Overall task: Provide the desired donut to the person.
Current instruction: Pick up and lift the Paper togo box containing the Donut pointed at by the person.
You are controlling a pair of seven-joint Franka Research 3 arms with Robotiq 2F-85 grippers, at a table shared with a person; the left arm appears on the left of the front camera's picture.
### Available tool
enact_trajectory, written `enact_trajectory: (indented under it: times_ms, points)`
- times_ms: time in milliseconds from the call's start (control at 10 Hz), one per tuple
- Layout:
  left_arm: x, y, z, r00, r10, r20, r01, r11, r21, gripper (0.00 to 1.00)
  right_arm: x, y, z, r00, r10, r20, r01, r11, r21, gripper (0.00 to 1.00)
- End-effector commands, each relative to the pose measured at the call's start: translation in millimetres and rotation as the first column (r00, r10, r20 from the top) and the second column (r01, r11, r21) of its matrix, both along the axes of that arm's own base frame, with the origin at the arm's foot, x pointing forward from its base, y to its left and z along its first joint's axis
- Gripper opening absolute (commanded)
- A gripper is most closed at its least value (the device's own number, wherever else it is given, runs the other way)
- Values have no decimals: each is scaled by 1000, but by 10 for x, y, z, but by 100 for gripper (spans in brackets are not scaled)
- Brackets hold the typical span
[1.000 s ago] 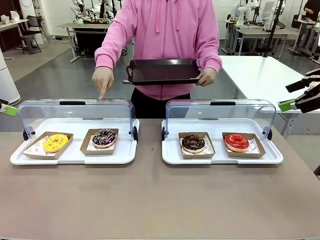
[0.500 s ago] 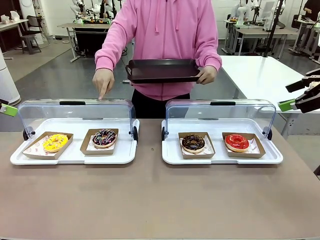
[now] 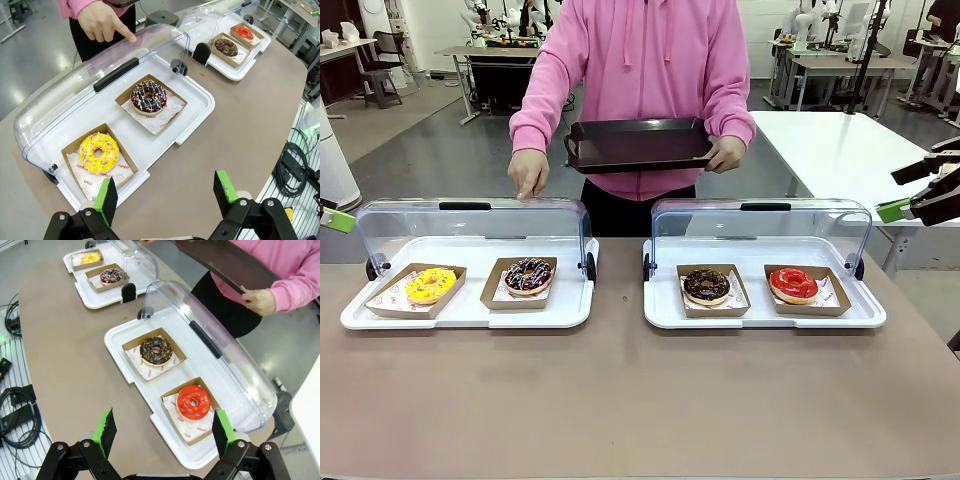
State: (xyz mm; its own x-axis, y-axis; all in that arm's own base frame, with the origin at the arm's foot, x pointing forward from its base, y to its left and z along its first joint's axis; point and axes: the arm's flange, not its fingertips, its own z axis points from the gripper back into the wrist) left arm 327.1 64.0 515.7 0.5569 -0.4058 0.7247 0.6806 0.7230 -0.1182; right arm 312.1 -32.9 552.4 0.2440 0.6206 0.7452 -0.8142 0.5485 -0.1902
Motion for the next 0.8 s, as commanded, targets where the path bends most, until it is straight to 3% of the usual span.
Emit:
enact_trajectory:
  times_ms: [0,300,500,700]
  points:
    - [7,12,-8,1000,-6,4,6,1000,-2,100,17,4,-22,1000,8,-4,-8,1000,-4,100]
    - [0,0,0,1000,0,0,0,1000,0,100,17,4,-22,1000,8,-4,-8,1000,-4,100]
    - [250,-524,-83,987,-155,-44,160,975,157,100,17,4,-22,1000,8,-4,-8,1000,-4,100]
    - [460,-996,-448,945,-298,-136,327,889,321,100,17,4,-22,1000,8,-4,-8,1000,-4,100]
